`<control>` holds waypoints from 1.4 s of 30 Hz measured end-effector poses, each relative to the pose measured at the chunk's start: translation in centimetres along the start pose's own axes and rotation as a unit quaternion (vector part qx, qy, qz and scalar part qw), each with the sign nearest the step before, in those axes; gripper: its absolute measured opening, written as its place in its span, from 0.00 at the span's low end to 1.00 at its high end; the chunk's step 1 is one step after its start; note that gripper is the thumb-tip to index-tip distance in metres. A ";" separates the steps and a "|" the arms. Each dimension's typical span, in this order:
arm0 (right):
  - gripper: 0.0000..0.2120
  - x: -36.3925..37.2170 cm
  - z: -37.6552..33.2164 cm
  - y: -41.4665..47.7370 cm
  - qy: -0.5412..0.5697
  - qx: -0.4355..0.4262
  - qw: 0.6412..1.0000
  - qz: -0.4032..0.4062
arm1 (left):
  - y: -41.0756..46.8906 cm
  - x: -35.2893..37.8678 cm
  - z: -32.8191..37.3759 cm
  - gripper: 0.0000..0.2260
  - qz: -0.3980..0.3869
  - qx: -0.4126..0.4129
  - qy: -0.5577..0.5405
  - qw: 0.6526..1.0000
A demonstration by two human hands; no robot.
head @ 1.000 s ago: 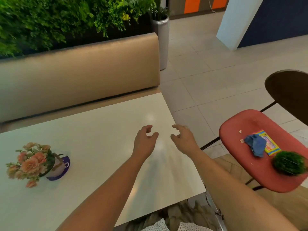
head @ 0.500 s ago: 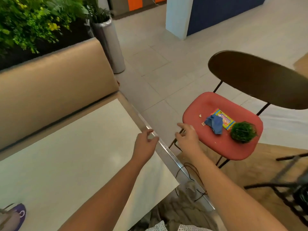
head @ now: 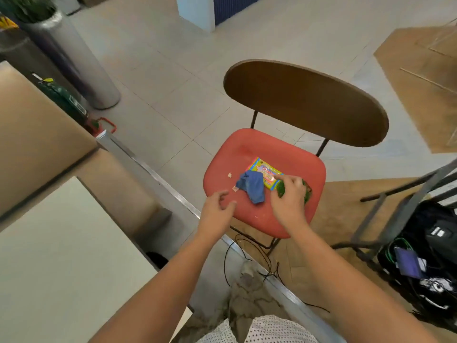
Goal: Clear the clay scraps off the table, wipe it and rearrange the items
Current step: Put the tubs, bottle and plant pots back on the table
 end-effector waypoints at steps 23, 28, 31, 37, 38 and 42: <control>0.35 1.8 11.0 8.1 -0.142 0.182 0.963 -0.138 | 5.5 13.9 3.0 0.23 -0.196 -0.058 0.172 0.964; 0.35 0.8 11.8 7.8 -0.103 0.203 0.965 -0.127 | 5.5 13.3 3.1 0.22 -0.187 -0.079 0.160 0.966; 0.35 -0.4 12.4 7.4 -0.046 0.225 0.969 -0.091 | 5.6 13.2 3.0 0.23 -0.181 -0.090 0.142 0.969; 0.37 -2.4 11.5 5.7 0.062 0.199 0.977 -0.033 | 5.7 13.1 3.9 0.32 -0.155 -0.130 0.028 0.979; 0.36 -2.7 10.9 5.4 0.075 0.188 0.979 -0.024 | 5.6 13.0 4.1 0.32 -0.149 -0.137 0.005 0.979; 0.33 -3.2 8.1 4.3 0.129 0.143 0.981 -0.027 | 5.0 12.1 5.4 0.28 -0.127 -0.157 -0.072 0.977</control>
Point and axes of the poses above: each hand's wrist, its own y-axis towards the middle knuckle, its own x-axis out of the palm, z = x × y, the point moved 6 cm from there along y, towards the middle knuckle, and after that the axes turned 5 degrees about y, right-handed, at the moved point
